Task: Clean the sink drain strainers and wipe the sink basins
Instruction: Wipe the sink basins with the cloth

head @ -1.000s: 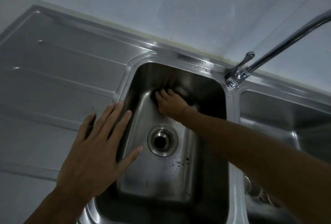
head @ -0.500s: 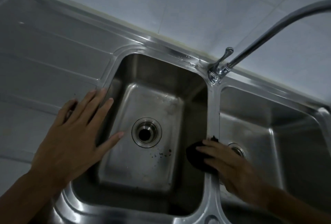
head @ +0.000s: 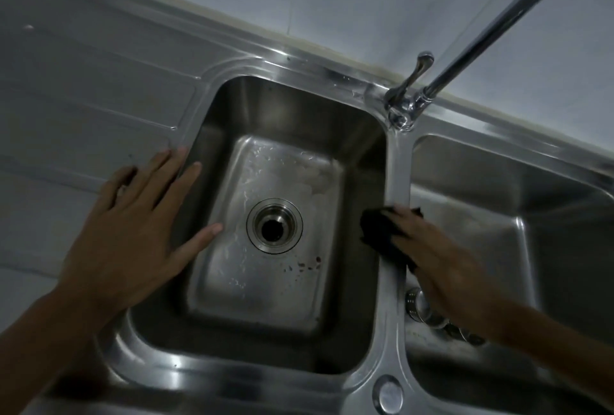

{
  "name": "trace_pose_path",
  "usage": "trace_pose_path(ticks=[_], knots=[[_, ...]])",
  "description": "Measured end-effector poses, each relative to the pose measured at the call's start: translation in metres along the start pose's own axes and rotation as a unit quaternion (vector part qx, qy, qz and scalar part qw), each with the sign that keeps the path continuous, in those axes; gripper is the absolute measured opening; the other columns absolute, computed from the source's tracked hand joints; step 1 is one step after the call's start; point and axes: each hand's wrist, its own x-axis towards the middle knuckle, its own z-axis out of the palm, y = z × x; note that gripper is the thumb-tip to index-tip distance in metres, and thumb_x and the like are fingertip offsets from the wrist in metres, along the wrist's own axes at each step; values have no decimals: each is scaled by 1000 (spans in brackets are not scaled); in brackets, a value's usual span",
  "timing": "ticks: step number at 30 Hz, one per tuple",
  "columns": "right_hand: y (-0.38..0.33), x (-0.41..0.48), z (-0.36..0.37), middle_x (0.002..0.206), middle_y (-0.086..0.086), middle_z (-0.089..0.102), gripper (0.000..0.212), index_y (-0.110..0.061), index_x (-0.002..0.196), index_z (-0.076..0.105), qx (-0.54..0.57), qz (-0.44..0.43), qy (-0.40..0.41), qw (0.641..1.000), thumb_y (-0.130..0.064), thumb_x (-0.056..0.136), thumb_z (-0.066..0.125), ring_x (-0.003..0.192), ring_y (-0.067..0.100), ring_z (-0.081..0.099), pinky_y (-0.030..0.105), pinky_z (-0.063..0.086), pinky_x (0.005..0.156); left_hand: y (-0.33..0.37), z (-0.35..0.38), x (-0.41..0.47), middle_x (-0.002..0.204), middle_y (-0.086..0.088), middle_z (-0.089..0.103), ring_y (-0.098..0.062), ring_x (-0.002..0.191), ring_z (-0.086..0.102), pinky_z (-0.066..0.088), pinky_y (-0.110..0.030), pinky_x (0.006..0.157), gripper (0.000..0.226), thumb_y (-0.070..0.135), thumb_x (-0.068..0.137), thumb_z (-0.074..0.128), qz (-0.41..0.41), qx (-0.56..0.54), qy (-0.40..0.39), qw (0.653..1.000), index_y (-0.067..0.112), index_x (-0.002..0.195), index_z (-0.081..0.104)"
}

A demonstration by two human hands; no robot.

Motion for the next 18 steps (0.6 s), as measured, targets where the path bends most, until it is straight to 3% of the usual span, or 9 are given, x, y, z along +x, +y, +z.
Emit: trace_pose_path(ticks=[2,4,6,8,10,11,14,16,18], knots=[[-28,-11,1,150,8,52,37,-10,126,68,9,-100,-56,993,-11,93,53,142,25,45,39,38,117,2,-5,0,174,-4,14,-18,161,10,16,-51,128,87,75,98,28,-6,-5,-4,1000,18,163,26],[-60,2,11,131,-5,67,33,-23,112,75,-55,-198,-157,966,-17,89,52,127,14,58,30,49,105,5,-10,1,174,-5,15,-18,161,11,17,-52,127,87,74,99,27,-7,-6,-15,1000,17,163,26],[-83,32,39,113,-1,70,28,-16,102,72,-95,-258,-326,904,-14,94,46,108,20,65,34,57,90,7,-13,1,173,-6,17,-19,161,12,17,-52,127,86,74,99,26,-9,-6,-20,1000,15,163,27],[-92,64,82,125,14,63,27,-6,120,63,-125,-285,-440,842,-11,100,46,115,34,62,43,55,93,7,-14,0,173,-5,17,-18,161,12,16,-50,128,86,74,99,26,-11,-3,-21,1000,15,162,28],[-95,81,120,158,15,34,44,-13,149,43,-137,-290,-417,850,-17,104,41,144,39,34,46,39,113,7,-13,0,173,-5,16,-18,161,11,16,-50,128,85,74,100,26,-10,-3,-17,1000,16,162,28],[-101,88,138,164,14,22,47,-16,152,38,-148,-290,-376,868,-19,105,37,150,39,21,47,31,119,7,-12,0,173,-5,16,-18,161,12,16,-50,128,85,74,100,26,-11,-4,-13,1000,17,163,27],[-127,107,189,161,18,30,49,-16,146,49,-147,-242,-233,930,-28,100,36,148,40,28,50,29,120,6,-11,1,173,-6,19,-19,161,13,18,-51,127,84,73,101,26,-9,-6,-5,1000,16,162,28],[-143,132,207,161,26,25,55,-8,150,41,-90,-148,-209,962,-34,102,40,150,45,19,56,19,122,6,-12,0,173,-7,19,-20,161,14,19,-52,126,84,73,101,25,-7,-12,-2,1000,16,162,29],[-132,168,209,163,28,16,61,-2,154,30,-42,-45,-115,992,-30,103,44,152,45,10,57,15,122,6,-12,-1,173,-8,18,-20,161,13,19,-53,126,84,74,101,24,-9,-16,-3,1000,17,162,29]])
